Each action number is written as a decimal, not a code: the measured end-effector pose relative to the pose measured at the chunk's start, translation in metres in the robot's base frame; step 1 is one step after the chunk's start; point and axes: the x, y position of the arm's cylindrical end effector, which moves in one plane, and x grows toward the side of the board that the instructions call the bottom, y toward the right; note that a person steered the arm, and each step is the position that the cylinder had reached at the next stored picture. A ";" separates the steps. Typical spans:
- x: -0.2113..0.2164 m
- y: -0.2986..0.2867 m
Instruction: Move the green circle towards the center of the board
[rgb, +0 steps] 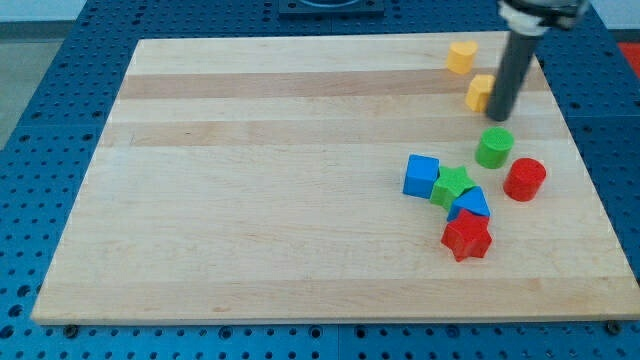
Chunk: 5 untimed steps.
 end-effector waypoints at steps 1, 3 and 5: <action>-0.024 -0.010; -0.032 0.008; -0.012 0.019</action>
